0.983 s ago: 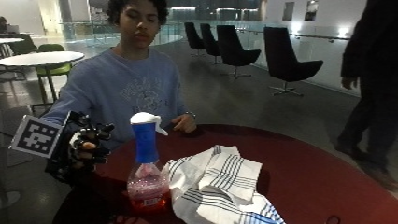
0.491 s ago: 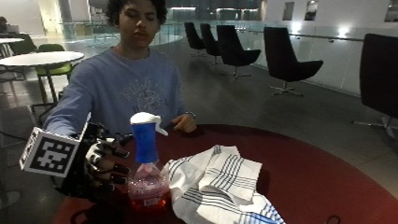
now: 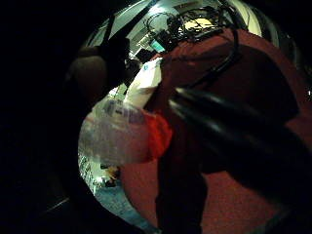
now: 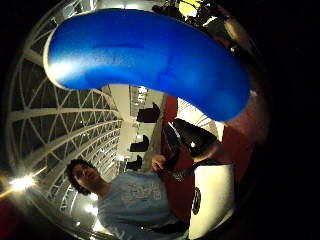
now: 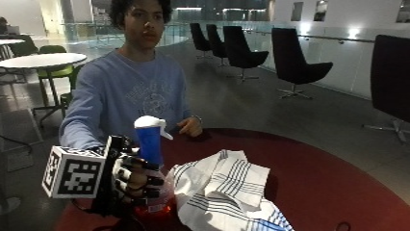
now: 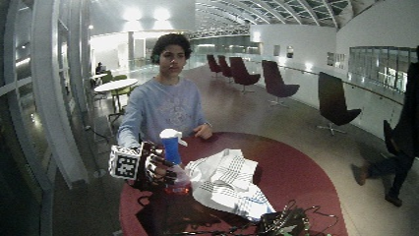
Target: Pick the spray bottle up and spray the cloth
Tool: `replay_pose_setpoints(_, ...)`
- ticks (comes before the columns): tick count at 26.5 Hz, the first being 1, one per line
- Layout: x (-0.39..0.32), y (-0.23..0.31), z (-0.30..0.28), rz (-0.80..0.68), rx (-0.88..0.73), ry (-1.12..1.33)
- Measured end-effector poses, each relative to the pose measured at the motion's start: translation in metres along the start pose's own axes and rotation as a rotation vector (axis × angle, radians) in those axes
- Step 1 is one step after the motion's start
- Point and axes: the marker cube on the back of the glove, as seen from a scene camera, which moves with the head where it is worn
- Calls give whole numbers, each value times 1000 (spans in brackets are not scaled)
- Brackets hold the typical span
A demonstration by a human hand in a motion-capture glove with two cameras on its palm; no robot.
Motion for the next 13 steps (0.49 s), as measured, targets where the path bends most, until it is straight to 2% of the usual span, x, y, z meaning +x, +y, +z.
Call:
replay_pose_setpoints(6,1,-11,14,-24,2,-33)
replay_pose_setpoints(13,-1,-14,21,-54,107,7)
